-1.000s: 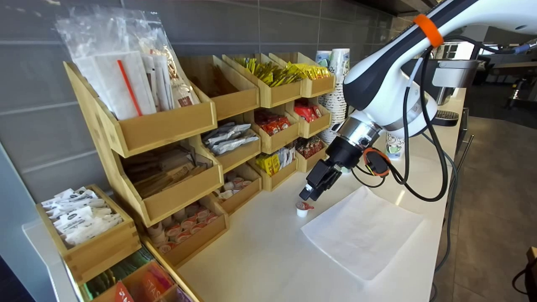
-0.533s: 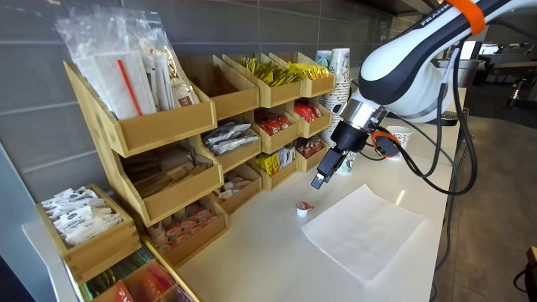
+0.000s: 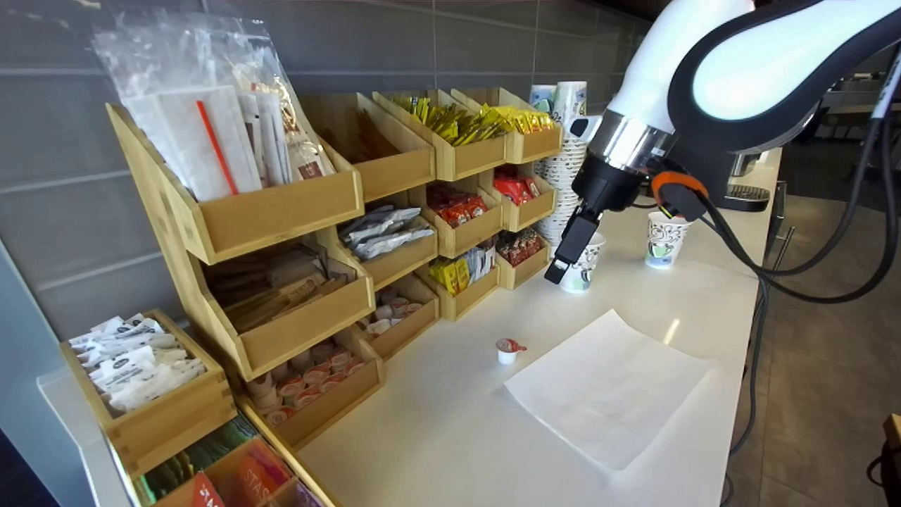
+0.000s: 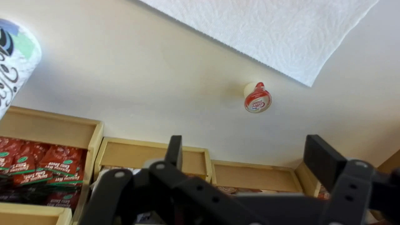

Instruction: Take the tiny cup off of the rack

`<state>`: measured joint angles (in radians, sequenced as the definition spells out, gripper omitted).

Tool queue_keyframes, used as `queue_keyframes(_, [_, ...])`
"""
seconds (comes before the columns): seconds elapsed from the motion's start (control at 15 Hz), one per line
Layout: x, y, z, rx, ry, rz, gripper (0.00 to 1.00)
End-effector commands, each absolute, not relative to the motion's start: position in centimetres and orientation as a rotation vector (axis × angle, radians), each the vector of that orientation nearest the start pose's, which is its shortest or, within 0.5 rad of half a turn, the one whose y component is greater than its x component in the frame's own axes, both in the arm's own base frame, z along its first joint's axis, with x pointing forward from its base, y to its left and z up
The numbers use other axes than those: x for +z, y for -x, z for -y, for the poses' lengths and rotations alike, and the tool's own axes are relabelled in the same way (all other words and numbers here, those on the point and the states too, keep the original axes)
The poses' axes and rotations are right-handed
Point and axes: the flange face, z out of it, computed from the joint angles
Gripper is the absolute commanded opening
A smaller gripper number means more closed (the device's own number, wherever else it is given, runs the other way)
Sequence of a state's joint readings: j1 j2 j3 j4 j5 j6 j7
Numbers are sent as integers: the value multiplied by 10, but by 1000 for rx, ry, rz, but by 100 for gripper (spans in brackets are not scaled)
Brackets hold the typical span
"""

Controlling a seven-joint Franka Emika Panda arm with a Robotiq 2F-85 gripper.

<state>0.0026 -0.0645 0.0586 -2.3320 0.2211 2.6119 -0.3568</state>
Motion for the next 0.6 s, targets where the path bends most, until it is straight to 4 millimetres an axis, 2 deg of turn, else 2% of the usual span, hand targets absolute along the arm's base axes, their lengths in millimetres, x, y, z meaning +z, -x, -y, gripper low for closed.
queue_keyframes(0.0, [408, -525, -31, -560, 2997, 387, 100])
queue_keyframes(0.2, [421, -517, -33, -579, 3008, 404, 100])
queue_keyframes(0.53, [419, -516, -33, -574, 3011, 406, 100])
